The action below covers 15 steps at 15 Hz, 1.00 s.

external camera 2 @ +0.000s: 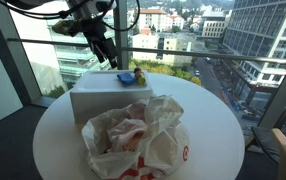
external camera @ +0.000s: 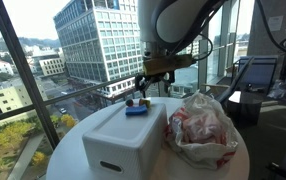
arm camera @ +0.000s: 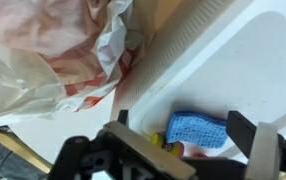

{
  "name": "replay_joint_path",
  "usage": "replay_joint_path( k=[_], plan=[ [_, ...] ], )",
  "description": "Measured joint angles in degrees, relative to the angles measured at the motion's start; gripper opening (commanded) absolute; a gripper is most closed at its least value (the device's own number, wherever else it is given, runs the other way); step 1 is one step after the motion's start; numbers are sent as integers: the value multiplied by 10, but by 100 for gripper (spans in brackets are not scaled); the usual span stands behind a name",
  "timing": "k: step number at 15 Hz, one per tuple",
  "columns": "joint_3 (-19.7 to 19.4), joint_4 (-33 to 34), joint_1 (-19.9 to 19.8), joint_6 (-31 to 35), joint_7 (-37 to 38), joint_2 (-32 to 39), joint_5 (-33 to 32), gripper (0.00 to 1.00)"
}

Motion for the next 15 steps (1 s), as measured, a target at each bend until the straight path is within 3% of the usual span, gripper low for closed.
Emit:
replay_joint_path(
  k=[6,15],
  plan=[
    [-5,95,3,21,-51,114,56,100],
    [-37,130,3,115,-173,207,128,100]
  ],
)
